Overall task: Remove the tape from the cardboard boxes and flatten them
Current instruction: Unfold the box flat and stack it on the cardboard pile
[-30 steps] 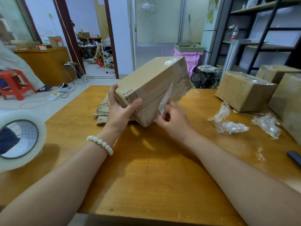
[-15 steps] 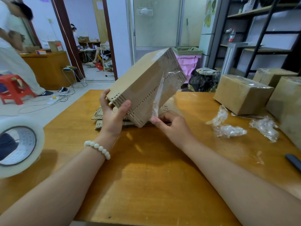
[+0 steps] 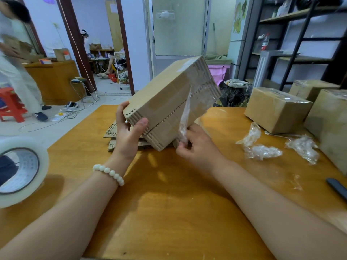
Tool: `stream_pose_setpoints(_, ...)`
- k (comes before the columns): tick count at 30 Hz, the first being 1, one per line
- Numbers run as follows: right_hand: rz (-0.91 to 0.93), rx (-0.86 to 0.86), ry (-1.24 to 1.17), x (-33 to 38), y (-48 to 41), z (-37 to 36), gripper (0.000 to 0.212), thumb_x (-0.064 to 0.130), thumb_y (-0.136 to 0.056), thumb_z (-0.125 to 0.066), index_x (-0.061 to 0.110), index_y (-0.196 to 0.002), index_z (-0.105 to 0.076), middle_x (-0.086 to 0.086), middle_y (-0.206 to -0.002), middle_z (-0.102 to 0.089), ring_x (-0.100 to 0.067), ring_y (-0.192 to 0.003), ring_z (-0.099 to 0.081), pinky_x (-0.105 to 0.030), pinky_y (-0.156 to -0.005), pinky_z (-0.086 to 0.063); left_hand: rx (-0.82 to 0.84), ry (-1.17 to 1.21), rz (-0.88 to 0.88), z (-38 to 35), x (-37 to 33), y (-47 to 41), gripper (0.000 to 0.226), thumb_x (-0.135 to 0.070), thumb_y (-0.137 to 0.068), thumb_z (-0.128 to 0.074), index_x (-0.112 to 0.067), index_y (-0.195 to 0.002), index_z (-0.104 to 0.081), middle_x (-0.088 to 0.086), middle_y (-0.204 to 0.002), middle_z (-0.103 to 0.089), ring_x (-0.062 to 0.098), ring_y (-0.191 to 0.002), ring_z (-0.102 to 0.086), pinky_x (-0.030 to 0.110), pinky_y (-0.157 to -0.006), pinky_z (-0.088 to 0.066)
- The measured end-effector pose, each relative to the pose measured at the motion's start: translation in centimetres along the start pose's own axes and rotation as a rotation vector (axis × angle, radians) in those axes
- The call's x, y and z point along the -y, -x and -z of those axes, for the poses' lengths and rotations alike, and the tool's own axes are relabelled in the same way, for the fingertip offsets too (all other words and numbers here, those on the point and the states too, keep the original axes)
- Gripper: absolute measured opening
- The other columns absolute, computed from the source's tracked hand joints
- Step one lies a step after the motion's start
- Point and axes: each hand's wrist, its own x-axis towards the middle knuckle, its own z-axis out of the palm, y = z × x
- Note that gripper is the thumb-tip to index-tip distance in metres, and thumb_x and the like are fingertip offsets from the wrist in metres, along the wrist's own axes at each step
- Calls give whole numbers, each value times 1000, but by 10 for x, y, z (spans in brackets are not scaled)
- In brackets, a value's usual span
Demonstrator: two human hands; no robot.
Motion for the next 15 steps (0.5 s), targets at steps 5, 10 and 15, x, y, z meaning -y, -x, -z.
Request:
stream_pose_setpoints(5,63,-41,52,-5,2,3,30,21,-77,-51,34,-53,-39,23,-81,-39,-4,-87,-34,-11,-72,-28,-9,-11,-3,3,-2,-1,70,-52,-60,-66,-38,-121,-35,-1,-119,-49,13,-104,-56,24,-70,-54)
stream_pose_setpoints(10,-11,-183,-83,-14,0,-2,45,20,-87,-62,16,-49,-39,3,-94,-57,-3,-81,-51,-17,-68,-37,-78,-13,-12,3,-3,0,80,-52,-59,-66,-28,-127,-32,-7,-115,-48,4,-101,-55,12,-69,-51)
stream_pose_setpoints(15,14,-411,-178,-11,-2,-4,52,-3,-77,-65,21,-49,-27,-13,-80,-57,-23,-77,-56,-34,-68,-48,-55,-121,1,5,-1,3,82,-71,-52,-76,-47,-120,-36,8,-132,-44,23,-120,-48,20,-75,-54)
